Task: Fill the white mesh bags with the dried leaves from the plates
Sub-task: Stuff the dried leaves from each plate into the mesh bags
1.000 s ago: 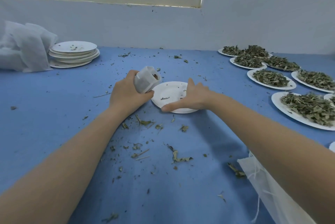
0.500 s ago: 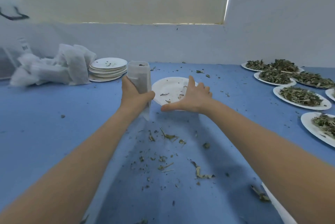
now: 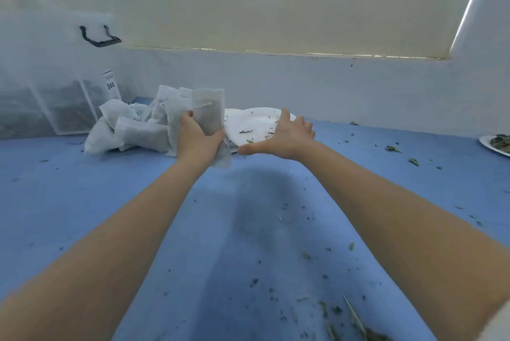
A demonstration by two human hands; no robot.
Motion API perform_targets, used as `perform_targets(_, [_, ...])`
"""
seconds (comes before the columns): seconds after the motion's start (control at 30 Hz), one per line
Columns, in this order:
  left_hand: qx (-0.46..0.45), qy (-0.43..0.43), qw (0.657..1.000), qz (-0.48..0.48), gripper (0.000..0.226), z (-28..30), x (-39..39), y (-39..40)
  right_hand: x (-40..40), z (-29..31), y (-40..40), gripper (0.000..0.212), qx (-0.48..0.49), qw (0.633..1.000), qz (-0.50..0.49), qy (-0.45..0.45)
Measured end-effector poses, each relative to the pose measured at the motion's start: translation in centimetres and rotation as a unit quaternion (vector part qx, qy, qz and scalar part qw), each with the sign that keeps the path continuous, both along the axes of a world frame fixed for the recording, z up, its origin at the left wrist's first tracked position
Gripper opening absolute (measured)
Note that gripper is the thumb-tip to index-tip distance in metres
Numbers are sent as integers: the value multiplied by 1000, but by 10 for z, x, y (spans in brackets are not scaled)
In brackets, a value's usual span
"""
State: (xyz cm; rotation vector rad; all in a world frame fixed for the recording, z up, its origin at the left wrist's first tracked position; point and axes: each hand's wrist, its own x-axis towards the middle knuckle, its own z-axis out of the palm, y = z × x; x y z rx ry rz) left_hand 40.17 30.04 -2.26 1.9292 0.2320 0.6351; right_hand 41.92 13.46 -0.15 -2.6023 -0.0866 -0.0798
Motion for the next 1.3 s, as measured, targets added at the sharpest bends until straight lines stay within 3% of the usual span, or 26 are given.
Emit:
perform_targets(0.13, [80,43,995,47,46,-12,50,36,55,-8,33,138,30,999,5,21])
perform_targets(0.33, [109,65,989,82,54,-36,110,78,125,-30,79,135,60,998,8,23])
perform_targets(0.43, [139,64,983,99,57,-41,129,89,143,-40,97,136,25,999,9,24])
perform_targets(0.6, [177,95,971,129,73,-43,133,89,141,-43,105,130,-61,998,1,-17])
perform_targets(0.73, [203,127,960,146,88,-34,110,70,111,-35,100,122,-73,996,26,-31])
perform_targets(0.8, [208,131,956,159,81,-28,90,56,90,-29,94,114,-55,997,27,-43])
perform_targets(0.93, [162,108,977,92,38,-16,41,17,38,-15,75,102,-29,997,30,-58])
perform_targets(1.03, [121,74,990,27,32,-5,2,-16,-6,-5,50,91,-8,997,16,-71])
perform_targets(1.3, [153,47,974,-157,35,1,-85,-132,-117,4,-60,73,2,996,-72,-59])
